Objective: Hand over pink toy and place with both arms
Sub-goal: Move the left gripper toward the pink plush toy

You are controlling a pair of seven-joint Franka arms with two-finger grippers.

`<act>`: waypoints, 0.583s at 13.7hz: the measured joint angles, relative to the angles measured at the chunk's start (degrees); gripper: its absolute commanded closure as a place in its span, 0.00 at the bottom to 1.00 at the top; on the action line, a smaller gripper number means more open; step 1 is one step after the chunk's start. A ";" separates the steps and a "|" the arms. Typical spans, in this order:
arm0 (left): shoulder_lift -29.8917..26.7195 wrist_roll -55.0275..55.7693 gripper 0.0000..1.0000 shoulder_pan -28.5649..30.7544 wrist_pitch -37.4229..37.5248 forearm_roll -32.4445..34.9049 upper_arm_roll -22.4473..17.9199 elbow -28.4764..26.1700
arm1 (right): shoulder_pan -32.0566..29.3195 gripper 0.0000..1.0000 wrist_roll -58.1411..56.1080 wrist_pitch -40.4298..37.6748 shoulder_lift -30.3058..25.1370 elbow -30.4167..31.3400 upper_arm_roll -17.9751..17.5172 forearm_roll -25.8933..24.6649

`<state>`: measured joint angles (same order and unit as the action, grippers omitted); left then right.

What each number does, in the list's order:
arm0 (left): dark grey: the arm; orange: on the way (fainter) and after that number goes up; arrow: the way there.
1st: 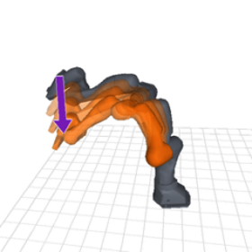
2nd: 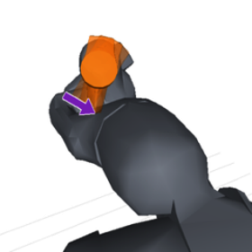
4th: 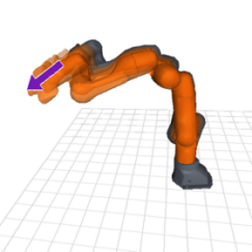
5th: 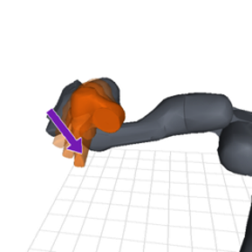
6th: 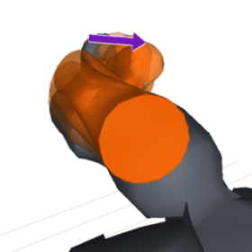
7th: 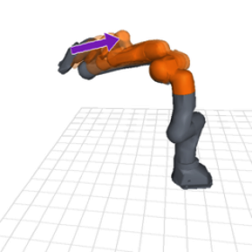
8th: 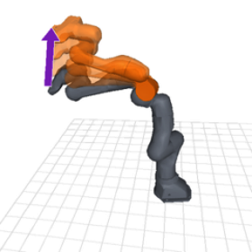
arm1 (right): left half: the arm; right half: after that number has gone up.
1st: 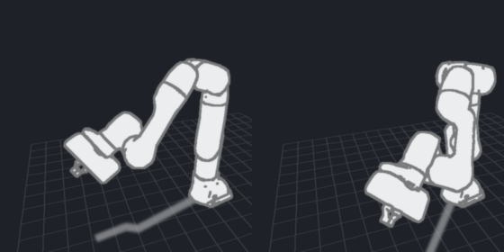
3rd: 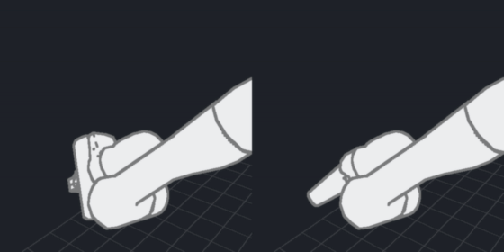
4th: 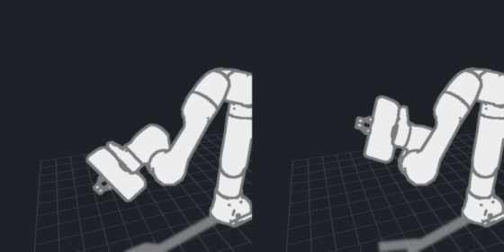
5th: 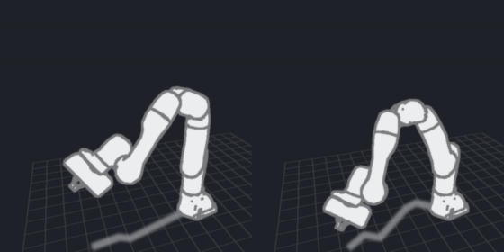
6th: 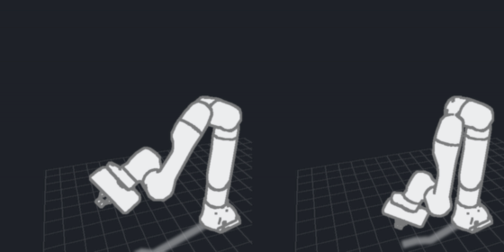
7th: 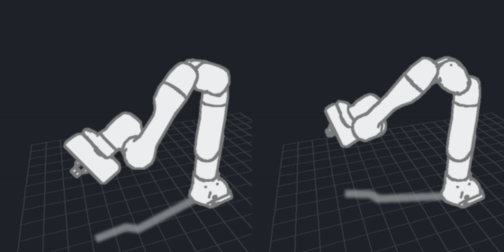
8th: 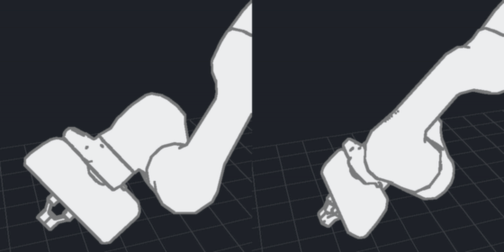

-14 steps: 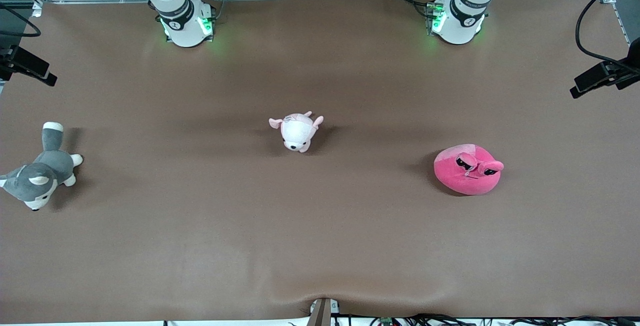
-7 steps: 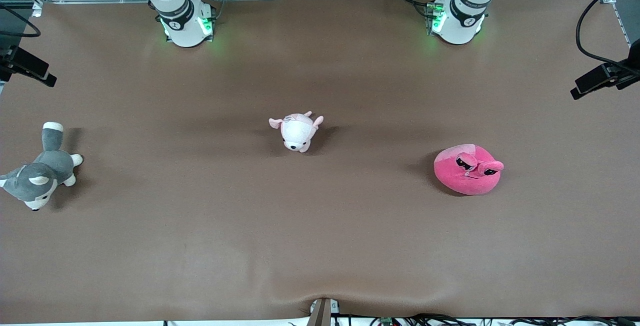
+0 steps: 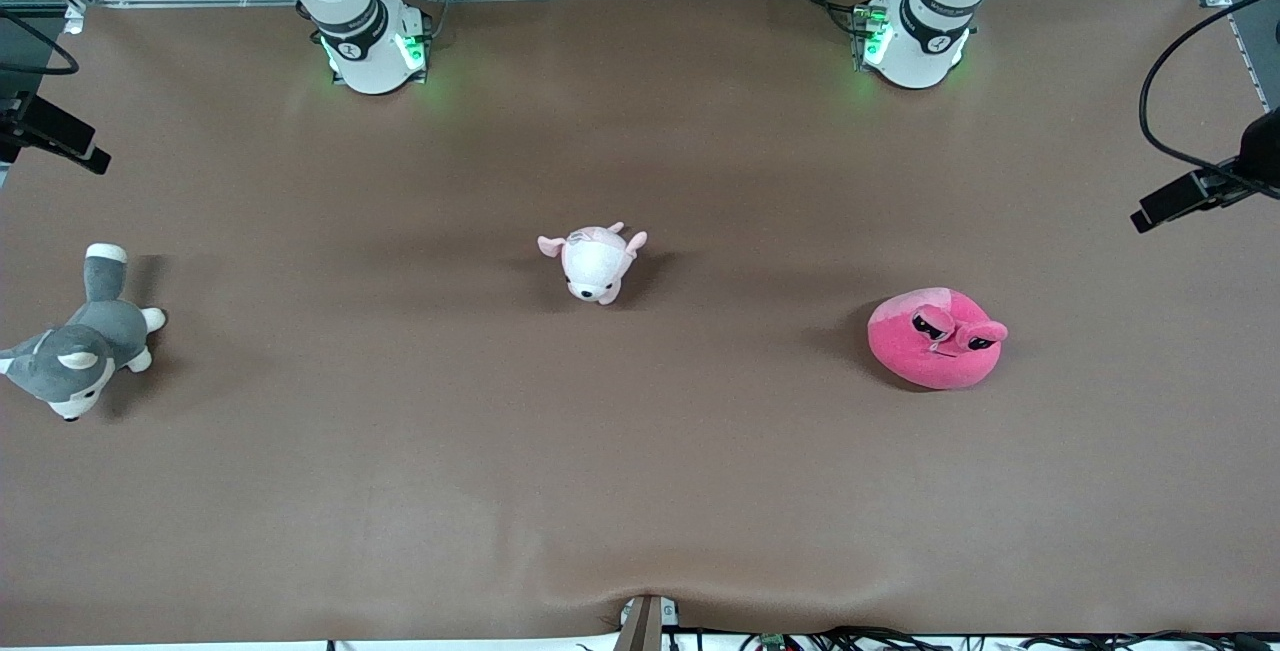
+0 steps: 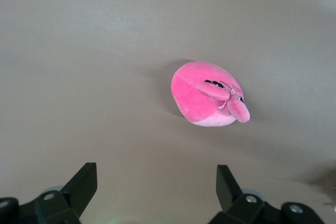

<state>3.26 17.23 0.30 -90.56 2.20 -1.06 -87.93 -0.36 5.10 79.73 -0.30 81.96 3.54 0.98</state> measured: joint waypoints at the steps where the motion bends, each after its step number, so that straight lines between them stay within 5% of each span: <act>1: 0.51 1.45 0.00 -0.01 -0.37 0.00 0.00 0.01 | 0.00 0.00 0.00 0.00 0.00 0.00 0.00 0.00; 8: 3.42 13.55 0.00 -0.31 -0.59 0.00 0.15 0.05 | 0.01 0.00 0.00 0.00 0.00 0.00 0.01 -0.01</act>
<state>6.68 30.78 -0.01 -91.15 2.20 -0.91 -87.88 -0.35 5.10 79.72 -0.30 81.96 3.54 0.97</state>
